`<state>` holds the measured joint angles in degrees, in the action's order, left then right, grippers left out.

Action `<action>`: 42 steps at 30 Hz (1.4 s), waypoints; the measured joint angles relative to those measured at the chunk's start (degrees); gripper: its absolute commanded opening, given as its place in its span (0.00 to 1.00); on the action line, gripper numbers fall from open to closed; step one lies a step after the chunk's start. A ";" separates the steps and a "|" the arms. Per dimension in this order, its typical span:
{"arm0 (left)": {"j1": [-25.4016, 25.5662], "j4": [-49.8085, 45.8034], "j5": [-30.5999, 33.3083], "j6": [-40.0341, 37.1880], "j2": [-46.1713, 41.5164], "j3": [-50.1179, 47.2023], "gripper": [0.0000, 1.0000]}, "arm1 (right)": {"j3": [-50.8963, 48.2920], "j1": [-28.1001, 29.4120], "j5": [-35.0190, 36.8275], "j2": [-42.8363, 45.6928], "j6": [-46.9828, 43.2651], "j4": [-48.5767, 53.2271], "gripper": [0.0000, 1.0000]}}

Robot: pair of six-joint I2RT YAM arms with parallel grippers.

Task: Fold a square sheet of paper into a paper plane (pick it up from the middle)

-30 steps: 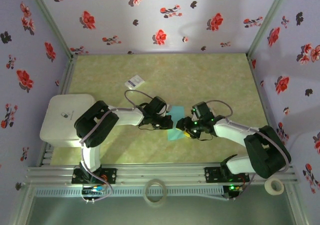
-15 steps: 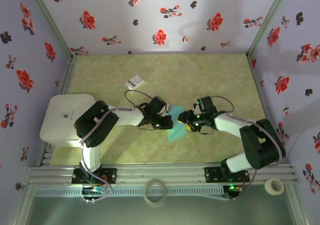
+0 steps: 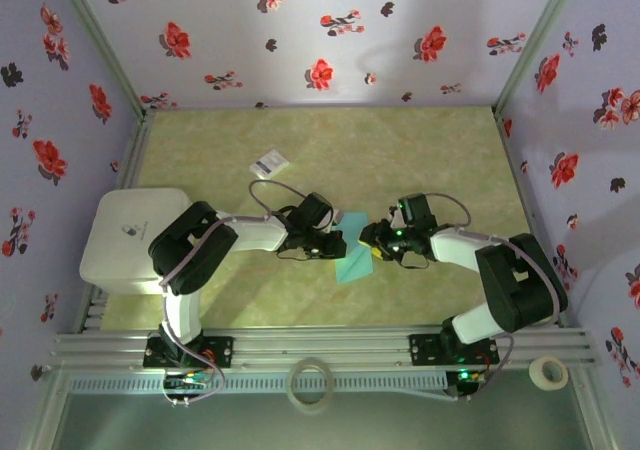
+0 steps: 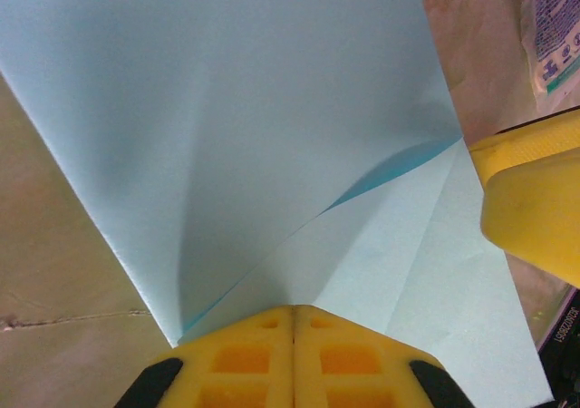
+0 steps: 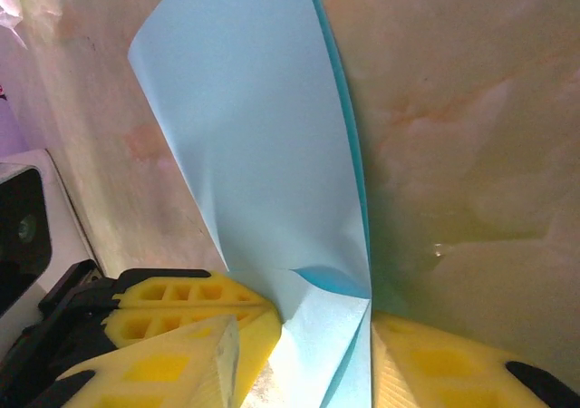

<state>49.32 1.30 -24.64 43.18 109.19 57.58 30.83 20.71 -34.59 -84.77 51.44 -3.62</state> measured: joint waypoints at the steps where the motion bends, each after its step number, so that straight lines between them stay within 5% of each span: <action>1: 0.00 0.00 0.02 0.00 0.00 0.00 0.07 | -0.20 -0.04 -0.11 -0.20 0.00 -0.31 0.35; 17: 0.00 -0.07 0.02 0.22 -0.50 0.00 0.15 | -1.86 -0.63 -1.90 -2.14 0.04 -5.66 0.13; 26: 0.00 -0.04 2.56 -0.09 -8.55 -2.19 0.20 | -1.86 -0.63 -2.71 -0.94 -0.09 -5.75 0.04; 34: -0.07 -1.18 15.30 -1.62 -24.63 -9.73 0.28 | 1.88 0.59 1.92 9.05 -5.03 5.77 0.04; 42: -1.01 -4.90 28.94 -5.66 -39.65 -15.28 0.49 | 12.02 5.38 12.35 14.25 -14.08 21.24 0.05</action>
<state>48.31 -3.60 4.29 37.52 69.54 42.30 42.85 26.09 -22.24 -70.52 37.36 17.63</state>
